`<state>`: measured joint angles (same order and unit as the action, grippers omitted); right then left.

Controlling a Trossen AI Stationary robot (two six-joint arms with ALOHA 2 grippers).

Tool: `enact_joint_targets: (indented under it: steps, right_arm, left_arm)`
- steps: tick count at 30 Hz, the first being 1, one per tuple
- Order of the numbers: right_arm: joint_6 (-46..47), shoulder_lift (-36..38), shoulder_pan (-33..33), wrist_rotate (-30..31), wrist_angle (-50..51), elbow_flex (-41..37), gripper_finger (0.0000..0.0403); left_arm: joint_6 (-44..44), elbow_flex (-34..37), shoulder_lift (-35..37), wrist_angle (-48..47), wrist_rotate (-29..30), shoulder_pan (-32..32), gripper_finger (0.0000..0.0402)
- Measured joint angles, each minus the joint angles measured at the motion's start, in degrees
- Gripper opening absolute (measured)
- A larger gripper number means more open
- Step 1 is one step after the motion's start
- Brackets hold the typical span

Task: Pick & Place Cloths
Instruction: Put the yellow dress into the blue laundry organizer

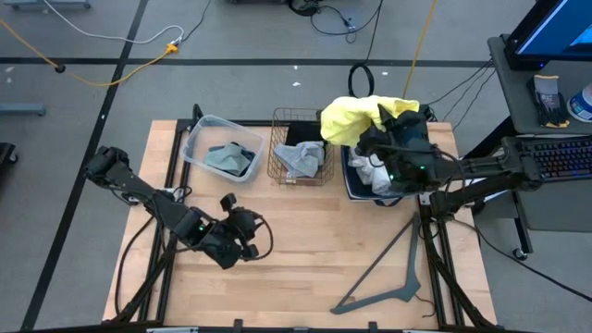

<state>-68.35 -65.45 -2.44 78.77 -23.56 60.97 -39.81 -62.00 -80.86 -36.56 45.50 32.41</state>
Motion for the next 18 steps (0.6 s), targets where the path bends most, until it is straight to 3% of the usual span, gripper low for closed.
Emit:
enact_joint_targets:
  steps: [18]
  right_arm:
    - [13.3, 4.9, 7.3, 3.1, 3.3, -14.0, 0.006]
  left_arm:
    - [1.1, 0.0, 0.0, 6.7, 0.1, 2.5, 0.0081]
